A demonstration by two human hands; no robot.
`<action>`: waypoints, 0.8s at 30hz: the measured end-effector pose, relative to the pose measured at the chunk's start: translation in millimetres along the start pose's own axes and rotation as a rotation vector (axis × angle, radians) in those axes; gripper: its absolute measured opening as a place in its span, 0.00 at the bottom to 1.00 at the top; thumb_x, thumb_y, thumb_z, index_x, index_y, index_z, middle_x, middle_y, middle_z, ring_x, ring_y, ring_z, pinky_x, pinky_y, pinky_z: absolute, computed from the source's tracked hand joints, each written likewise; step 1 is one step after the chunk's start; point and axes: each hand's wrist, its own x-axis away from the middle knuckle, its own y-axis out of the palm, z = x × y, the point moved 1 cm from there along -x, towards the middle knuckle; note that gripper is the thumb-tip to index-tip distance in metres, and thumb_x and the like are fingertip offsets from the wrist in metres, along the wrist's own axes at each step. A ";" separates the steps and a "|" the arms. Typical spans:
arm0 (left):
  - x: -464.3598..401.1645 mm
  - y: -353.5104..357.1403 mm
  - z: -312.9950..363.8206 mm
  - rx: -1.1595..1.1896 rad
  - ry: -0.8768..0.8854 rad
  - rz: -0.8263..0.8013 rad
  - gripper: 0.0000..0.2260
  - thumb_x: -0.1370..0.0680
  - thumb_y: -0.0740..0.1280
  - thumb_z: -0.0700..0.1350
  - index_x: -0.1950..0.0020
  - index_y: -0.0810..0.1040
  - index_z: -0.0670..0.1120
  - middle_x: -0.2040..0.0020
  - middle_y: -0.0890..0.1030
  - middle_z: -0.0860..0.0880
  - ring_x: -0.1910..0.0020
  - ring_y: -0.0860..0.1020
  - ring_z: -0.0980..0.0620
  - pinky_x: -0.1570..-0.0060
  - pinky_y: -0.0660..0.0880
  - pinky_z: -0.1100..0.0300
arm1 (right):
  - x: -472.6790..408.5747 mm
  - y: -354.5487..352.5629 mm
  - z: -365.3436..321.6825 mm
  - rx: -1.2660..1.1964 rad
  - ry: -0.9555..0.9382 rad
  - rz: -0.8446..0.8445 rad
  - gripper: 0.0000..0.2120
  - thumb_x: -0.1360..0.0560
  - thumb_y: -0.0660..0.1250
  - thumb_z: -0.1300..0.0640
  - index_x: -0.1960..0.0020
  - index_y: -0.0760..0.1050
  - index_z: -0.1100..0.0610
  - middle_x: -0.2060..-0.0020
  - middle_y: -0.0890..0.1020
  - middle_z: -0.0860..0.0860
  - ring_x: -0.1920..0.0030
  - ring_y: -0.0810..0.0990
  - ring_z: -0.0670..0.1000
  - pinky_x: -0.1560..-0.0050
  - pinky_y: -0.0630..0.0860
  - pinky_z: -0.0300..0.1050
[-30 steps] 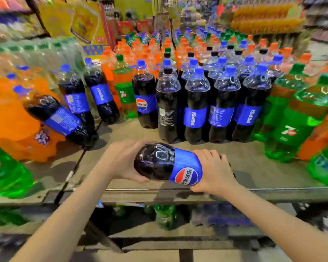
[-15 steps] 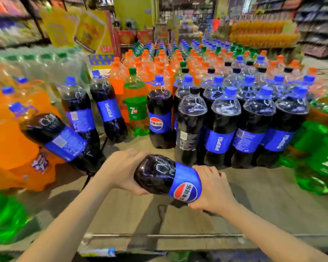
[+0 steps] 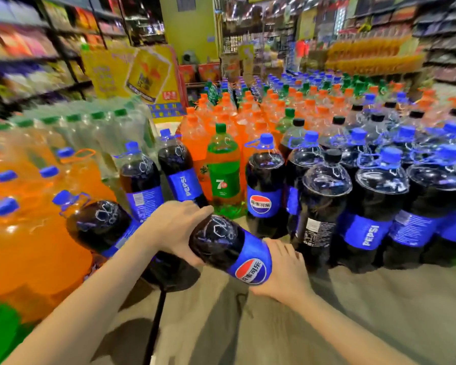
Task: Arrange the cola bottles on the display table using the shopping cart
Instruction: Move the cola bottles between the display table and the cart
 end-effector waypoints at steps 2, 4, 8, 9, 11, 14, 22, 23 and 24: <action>-8.9 -3.9 -15.5 -0.012 0.050 0.018 0.47 0.45 0.66 0.78 0.38 0.74 0.46 0.61 0.80 0.50 0.61 0.80 0.46 0.68 0.76 0.53 | -9.9 5.0 -8.7 -0.038 0.025 -0.001 0.48 0.49 0.68 0.32 0.32 0.64 0.47 0.40 0.72 0.41 0.38 0.71 0.50 0.43 0.69 0.49; -16.9 -4.7 -27.5 -0.032 0.095 0.036 0.47 0.45 0.67 0.77 0.37 0.74 0.47 0.61 0.80 0.51 0.61 0.80 0.46 0.67 0.75 0.54 | -15.4 9.7 -14.4 -0.077 0.052 0.010 0.47 0.48 0.70 0.33 0.32 0.62 0.46 0.40 0.70 0.40 0.37 0.69 0.49 0.41 0.68 0.48; -27.9 -5.6 -39.1 -0.026 0.166 0.059 0.46 0.44 0.66 0.78 0.38 0.75 0.47 0.59 0.81 0.51 0.60 0.80 0.48 0.66 0.77 0.53 | -21.1 14.8 -20.1 -0.169 0.052 0.037 0.53 0.47 0.72 0.34 0.27 0.56 0.47 0.32 0.65 0.41 0.30 0.63 0.48 0.32 0.62 0.49; -31.2 -7.2 -38.8 -0.028 0.176 0.083 0.45 0.43 0.65 0.79 0.39 0.76 0.47 0.61 0.81 0.51 0.62 0.80 0.48 0.69 0.76 0.54 | -23.4 14.5 -22.6 -0.183 0.029 0.037 0.56 0.48 0.72 0.32 0.25 0.53 0.47 0.30 0.63 0.42 0.29 0.61 0.48 0.29 0.59 0.49; -39.3 -14.1 -34.0 -0.037 0.201 0.149 0.44 0.43 0.62 0.80 0.45 0.78 0.46 0.66 0.78 0.51 0.67 0.78 0.48 0.74 0.73 0.55 | -29.2 11.4 -28.2 -0.229 0.010 0.046 0.61 0.49 0.71 0.30 0.23 0.48 0.47 0.29 0.62 0.44 0.29 0.60 0.48 0.28 0.58 0.50; -55.4 -25.1 -23.7 0.005 0.236 0.236 0.43 0.43 0.60 0.80 0.47 0.79 0.46 0.66 0.78 0.50 0.67 0.78 0.46 0.73 0.74 0.54 | -35.6 7.8 -26.6 -0.316 0.083 0.109 0.57 0.47 0.74 0.33 0.25 0.53 0.46 0.35 0.68 0.46 0.34 0.68 0.50 0.33 0.66 0.50; -76.6 -0.1 24.6 0.776 0.044 0.479 0.49 0.39 0.80 0.62 0.24 0.63 0.50 0.27 0.65 0.50 0.27 0.64 0.54 0.28 0.63 0.59 | -20.8 1.5 2.3 -0.651 0.280 0.299 0.56 0.47 0.82 0.43 0.27 0.57 0.48 0.33 0.69 0.42 0.32 0.68 0.44 0.31 0.67 0.47; -78.2 9.4 37.1 0.913 -0.022 0.454 0.49 0.39 0.82 0.59 0.24 0.61 0.51 0.27 0.64 0.52 0.27 0.64 0.57 0.27 0.64 0.56 | -17.9 1.5 8.1 -0.676 0.291 0.312 0.55 0.48 0.82 0.44 0.27 0.57 0.48 0.33 0.70 0.43 0.33 0.69 0.43 0.32 0.68 0.48; -80.5 18.5 50.8 1.007 -0.049 0.415 0.49 0.39 0.82 0.57 0.24 0.61 0.51 0.27 0.64 0.53 0.27 0.65 0.57 0.29 0.66 0.51 | -14.3 -0.3 12.8 -0.686 0.293 0.316 0.55 0.48 0.82 0.45 0.27 0.57 0.48 0.34 0.71 0.44 0.34 0.70 0.43 0.33 0.70 0.48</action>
